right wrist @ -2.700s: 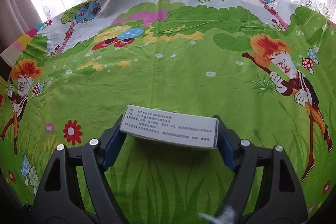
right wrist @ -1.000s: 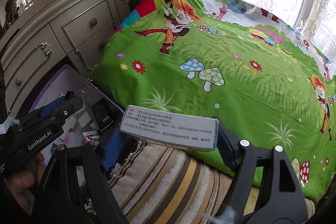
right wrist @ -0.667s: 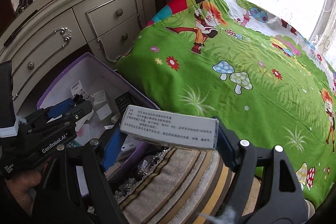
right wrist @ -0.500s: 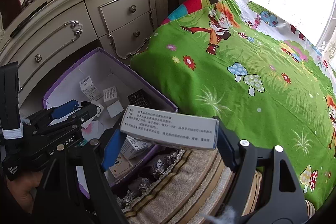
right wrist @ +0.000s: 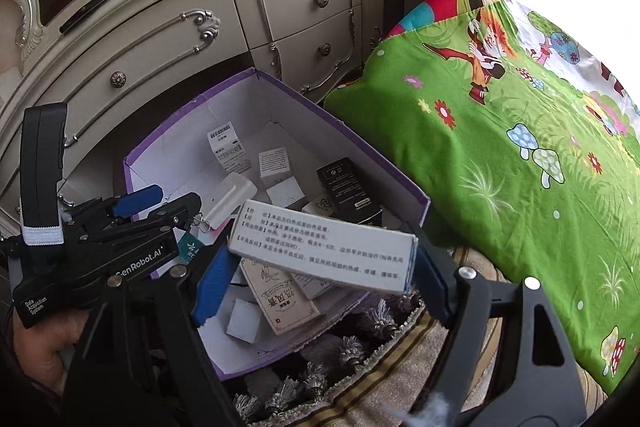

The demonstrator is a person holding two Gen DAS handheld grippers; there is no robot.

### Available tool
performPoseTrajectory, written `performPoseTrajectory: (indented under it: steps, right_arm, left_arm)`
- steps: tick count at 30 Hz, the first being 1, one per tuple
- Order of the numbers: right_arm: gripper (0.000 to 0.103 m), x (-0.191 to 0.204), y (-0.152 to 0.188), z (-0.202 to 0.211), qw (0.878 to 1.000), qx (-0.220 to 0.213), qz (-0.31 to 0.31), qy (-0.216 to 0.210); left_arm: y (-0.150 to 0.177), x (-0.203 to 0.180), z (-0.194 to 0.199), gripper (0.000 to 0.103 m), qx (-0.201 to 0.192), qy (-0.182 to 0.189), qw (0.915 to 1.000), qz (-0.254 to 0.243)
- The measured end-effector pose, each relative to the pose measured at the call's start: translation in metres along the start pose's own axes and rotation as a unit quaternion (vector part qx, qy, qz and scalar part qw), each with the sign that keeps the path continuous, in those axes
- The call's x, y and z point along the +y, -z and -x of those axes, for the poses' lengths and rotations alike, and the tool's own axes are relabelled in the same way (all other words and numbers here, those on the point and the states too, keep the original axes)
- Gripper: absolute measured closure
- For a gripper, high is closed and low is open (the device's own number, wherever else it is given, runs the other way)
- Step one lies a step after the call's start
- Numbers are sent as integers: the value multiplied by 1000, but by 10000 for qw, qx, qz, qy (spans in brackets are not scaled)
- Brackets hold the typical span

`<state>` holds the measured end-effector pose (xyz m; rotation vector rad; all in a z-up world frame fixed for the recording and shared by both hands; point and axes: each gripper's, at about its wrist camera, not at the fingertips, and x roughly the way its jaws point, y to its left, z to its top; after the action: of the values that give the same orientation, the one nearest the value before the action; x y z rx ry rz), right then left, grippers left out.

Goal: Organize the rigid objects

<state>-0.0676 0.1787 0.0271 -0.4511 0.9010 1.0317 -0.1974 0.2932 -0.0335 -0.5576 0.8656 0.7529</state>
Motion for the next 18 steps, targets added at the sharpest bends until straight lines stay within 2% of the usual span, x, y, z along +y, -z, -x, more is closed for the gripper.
performPoseTrajectory:
  steps: [3, 10, 14, 18]
  right_arm:
    - [15, -2, 5, 2, 10000, 17, -56, -25]
    - [13, -9, 17, 11, 9996, 32, -272, -51]
    - [13, -3, 24, 16, 9994, 29, -259, -219]
    - [13, 6, 31, 25, 9994, -64, -143, -318]
  left_arm:
    - [3, -2, 1, 43, 92, 13, 10000, 22]
    - [12, -10, 12, 20, 204, -90, 9997, 38]
    - [14, -15, 25, 18, 88, -420, 9991, 6]
    - [16, -18, 39, 14, 23, -557, 9984, -3]
